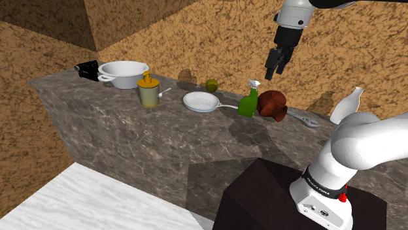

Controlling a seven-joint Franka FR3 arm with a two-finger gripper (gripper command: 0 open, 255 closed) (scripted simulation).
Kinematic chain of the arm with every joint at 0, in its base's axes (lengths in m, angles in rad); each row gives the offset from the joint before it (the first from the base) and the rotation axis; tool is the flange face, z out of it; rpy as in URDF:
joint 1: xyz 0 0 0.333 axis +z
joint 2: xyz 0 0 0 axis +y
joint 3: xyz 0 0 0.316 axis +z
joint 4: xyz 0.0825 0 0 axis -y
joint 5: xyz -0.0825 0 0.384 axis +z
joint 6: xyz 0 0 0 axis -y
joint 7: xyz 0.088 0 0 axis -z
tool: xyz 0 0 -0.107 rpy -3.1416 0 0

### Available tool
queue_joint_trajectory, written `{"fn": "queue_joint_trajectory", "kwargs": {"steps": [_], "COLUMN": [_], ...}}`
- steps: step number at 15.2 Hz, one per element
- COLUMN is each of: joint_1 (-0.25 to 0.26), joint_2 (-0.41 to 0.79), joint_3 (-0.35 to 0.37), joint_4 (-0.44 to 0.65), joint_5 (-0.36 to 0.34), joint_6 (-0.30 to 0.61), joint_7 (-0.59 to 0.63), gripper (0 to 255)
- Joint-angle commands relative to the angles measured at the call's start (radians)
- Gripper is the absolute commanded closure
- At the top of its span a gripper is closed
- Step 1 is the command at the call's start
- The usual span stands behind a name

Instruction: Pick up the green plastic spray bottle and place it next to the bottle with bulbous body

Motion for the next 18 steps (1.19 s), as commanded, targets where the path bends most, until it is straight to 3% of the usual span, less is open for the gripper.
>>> {"fn": "queue_joint_trajectory", "kwargs": {"steps": [1, 11, 18], "joint_1": [0.000, -0.036, -0.032], "joint_2": [0.000, 0.179, 0.390], "joint_3": [0.000, -0.230, -0.384], "joint_4": [0.000, -0.007, 0.081], "joint_5": [0.000, -0.097, -0.091], "joint_6": [0.000, 0.213, 0.348], "joint_7": [0.000, -0.295, -0.511], "gripper": [0, 0, 0]}}
